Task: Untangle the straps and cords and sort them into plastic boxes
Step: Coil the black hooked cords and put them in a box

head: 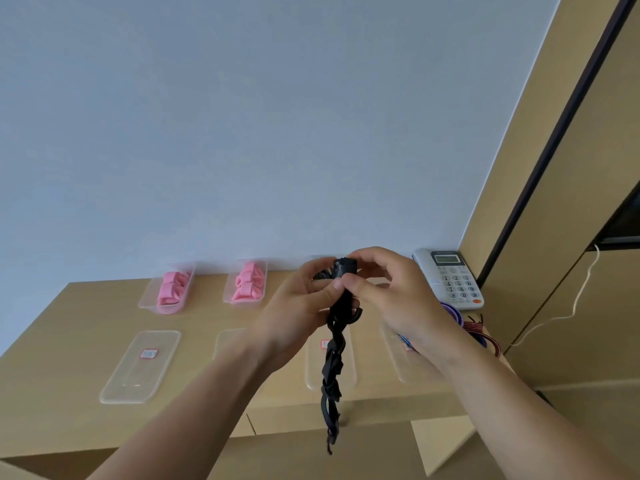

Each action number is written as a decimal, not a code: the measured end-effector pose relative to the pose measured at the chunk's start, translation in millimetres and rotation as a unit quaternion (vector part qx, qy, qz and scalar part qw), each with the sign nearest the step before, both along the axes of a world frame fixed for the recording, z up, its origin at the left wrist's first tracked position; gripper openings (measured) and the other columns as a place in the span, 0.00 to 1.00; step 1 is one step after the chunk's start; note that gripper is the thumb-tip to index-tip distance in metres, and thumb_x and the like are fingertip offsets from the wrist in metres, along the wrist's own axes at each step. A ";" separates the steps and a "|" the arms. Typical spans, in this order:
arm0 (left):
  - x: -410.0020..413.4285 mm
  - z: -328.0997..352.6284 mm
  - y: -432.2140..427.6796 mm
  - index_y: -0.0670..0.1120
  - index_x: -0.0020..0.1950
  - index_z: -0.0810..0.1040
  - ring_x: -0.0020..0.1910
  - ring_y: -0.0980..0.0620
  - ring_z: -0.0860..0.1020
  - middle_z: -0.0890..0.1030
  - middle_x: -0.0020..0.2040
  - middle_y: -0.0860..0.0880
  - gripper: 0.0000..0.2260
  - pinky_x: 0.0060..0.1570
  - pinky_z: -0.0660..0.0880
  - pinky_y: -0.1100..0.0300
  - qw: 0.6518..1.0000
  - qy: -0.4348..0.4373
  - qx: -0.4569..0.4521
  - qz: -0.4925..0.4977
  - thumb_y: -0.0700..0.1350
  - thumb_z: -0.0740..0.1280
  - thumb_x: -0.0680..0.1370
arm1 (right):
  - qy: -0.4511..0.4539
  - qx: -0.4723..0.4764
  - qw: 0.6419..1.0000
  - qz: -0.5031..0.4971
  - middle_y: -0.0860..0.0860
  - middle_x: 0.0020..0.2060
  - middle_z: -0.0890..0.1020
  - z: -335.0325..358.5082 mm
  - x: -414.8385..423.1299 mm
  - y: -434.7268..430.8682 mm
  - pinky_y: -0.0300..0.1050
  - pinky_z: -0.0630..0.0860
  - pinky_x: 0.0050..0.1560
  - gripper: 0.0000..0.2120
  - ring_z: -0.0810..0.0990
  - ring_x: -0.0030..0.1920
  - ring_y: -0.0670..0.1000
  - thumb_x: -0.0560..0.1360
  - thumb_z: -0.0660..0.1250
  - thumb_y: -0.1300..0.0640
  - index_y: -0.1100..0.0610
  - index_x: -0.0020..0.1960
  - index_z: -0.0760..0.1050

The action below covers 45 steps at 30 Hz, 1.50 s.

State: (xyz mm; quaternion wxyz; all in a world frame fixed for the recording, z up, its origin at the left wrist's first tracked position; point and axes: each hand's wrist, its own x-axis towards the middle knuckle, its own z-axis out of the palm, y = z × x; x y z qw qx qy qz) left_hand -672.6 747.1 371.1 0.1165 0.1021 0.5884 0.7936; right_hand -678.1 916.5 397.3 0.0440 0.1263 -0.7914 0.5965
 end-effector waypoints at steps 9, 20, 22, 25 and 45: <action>8.3 -14.7 -1.2 0.40 0.61 0.83 0.48 0.46 0.81 0.84 0.51 0.43 0.17 0.55 0.79 0.54 0.999 -0.026 0.005 -0.020 0.51 0.63 0.84 | -0.020 -0.093 0.995 -0.022 0.51 0.41 0.86 0.9 -13.2 -5.1 0.38 0.77 0.37 0.06 0.82 0.35 0.48 0.76 0.71 0.64 0.55 0.50 0.80; 6.7 -21.5 -9.4 0.44 0.58 0.86 0.48 0.44 0.81 0.82 0.44 0.44 0.10 0.65 0.75 0.37 0.999 -0.048 -0.025 -0.001 0.41 0.67 0.82 | -0.050 -0.140 0.989 -0.015 0.51 0.42 0.86 0.3 -26.1 -11.1 0.51 0.82 0.47 0.09 0.84 0.42 0.51 0.78 0.68 0.63 0.51 0.50 0.83; 4.8 -21.1 -10.9 0.43 0.56 0.87 0.44 0.44 0.82 0.83 0.44 0.44 0.08 0.58 0.80 0.41 0.998 -0.052 -0.042 0.017 0.40 0.68 0.81 | -0.060 -0.151 0.987 -0.005 0.52 0.41 0.86 0.2 -26.8 -10.1 0.54 0.82 0.48 0.09 0.84 0.42 0.52 0.78 0.68 0.64 0.52 0.48 0.84; 3.3 -19.5 -9.1 0.43 0.51 0.88 0.38 0.47 0.82 0.85 0.43 0.43 0.07 0.41 0.81 0.56 0.996 -0.056 -0.056 0.052 0.39 0.70 0.81 | -0.043 -0.138 0.989 -0.024 0.50 0.41 0.86 -1.5 -27.7 -11.5 0.50 0.80 0.45 0.10 0.85 0.41 0.50 0.78 0.68 0.64 0.51 0.48 0.83; -9.0 -8.0 -10.3 0.43 0.49 0.85 0.42 0.47 0.81 0.82 0.45 0.44 0.11 0.41 0.80 0.53 0.991 -0.121 0.058 0.011 0.50 0.69 0.80 | 0.327 0.091 0.940 0.017 0.54 0.51 0.84 -45.8 18.5 -13.0 0.46 0.77 0.61 0.15 0.82 0.59 0.53 0.66 0.74 0.77 0.62 0.47 0.85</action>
